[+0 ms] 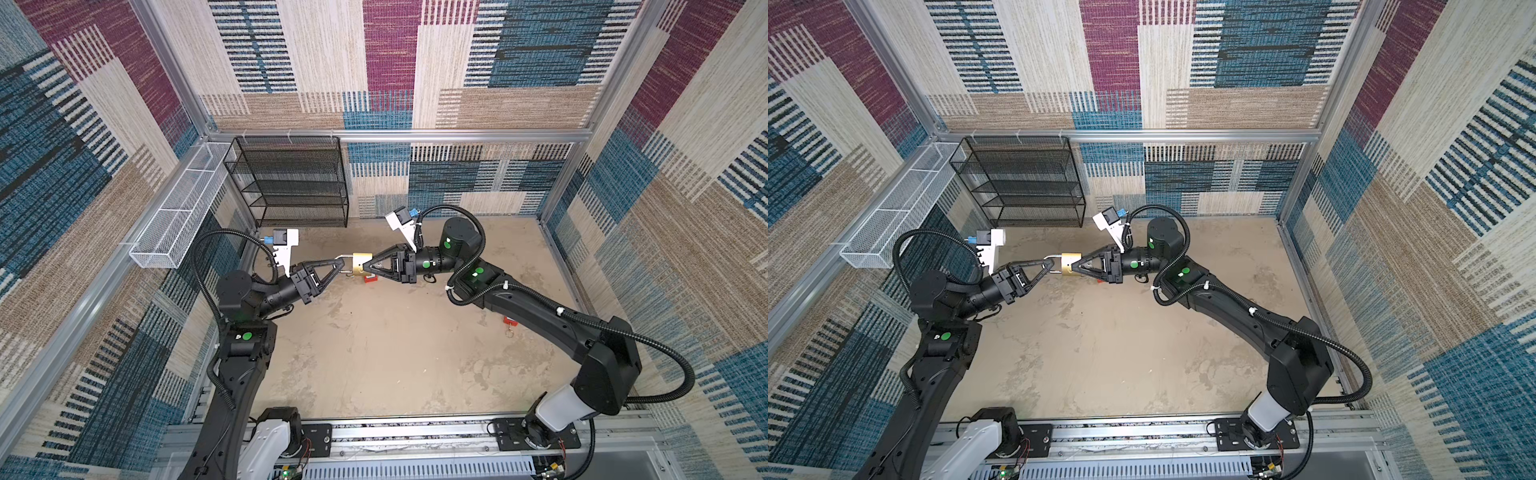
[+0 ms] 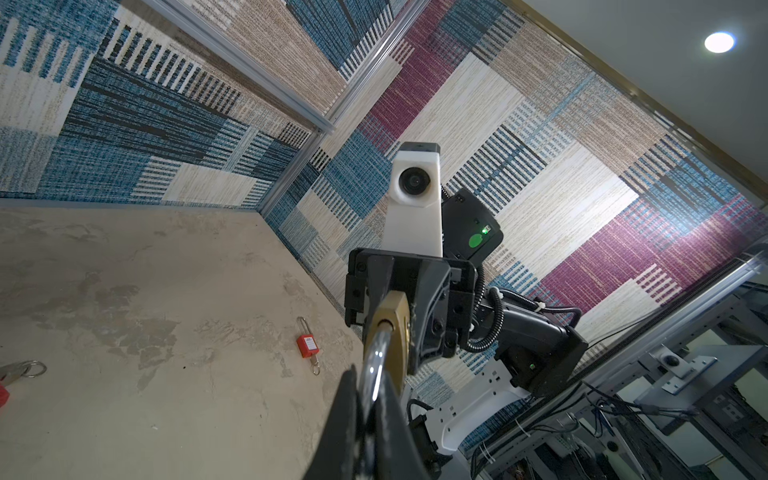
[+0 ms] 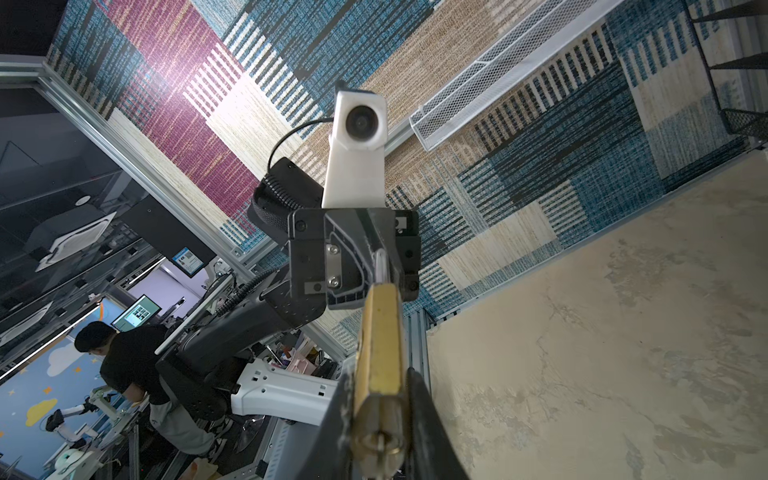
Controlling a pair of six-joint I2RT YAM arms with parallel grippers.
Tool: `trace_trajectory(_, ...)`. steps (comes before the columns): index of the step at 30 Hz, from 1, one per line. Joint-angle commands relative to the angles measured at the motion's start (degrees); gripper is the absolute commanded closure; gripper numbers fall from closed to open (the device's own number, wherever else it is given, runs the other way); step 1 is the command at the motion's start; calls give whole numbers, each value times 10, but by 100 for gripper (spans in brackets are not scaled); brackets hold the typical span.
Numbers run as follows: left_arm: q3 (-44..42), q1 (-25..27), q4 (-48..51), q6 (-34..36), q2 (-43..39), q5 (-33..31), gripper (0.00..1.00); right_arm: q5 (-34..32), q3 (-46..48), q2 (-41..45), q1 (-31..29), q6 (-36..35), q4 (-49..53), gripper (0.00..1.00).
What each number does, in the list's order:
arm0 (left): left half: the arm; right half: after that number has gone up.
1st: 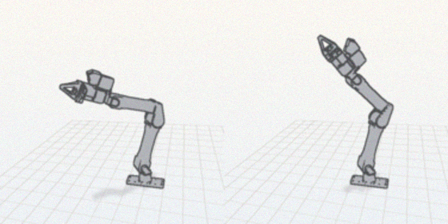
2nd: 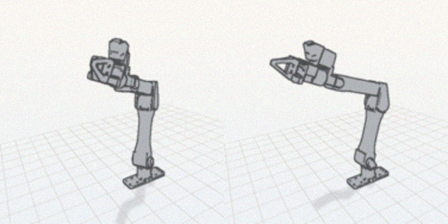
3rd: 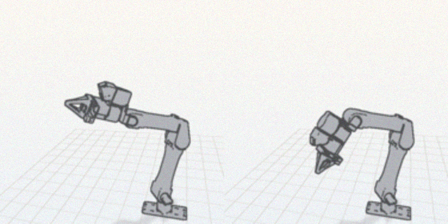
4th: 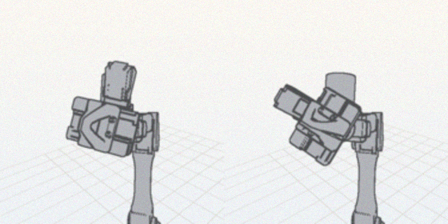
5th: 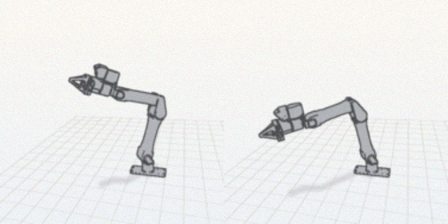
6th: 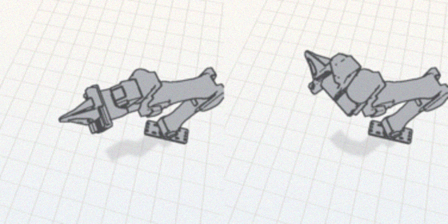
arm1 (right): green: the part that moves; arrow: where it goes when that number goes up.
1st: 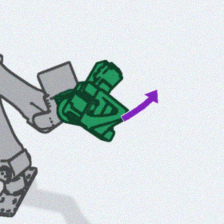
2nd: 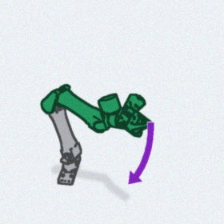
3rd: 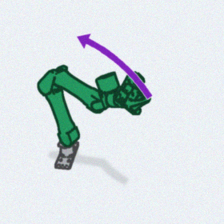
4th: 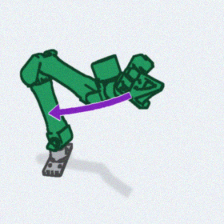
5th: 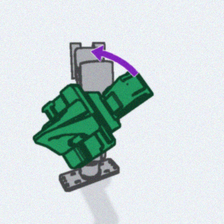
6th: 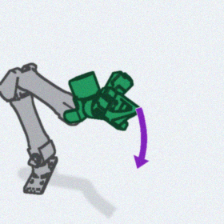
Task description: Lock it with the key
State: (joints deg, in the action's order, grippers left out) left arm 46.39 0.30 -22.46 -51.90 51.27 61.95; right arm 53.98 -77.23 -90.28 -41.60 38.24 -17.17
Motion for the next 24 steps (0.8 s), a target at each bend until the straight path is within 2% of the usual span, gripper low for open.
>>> trace_trajectory(1, 5, 7, -16, -4, 15, 42, 100, 15, -6, 3, -4, -11, -33, 100)
trace_trajectory(9, 3, 23, -23, -13, 19, 37, 100, 4, -26, -2, -5, -32, -16, 100)
trace_trajectory(17, -3, 47, -23, -13, 28, 40, 100, 17, -44, -24, -17, -20, -34, 100)
trace_trajectory(24, 28, 46, -15, -13, 54, 94, 100, 36, -43, -18, -16, -24, -32, 100)
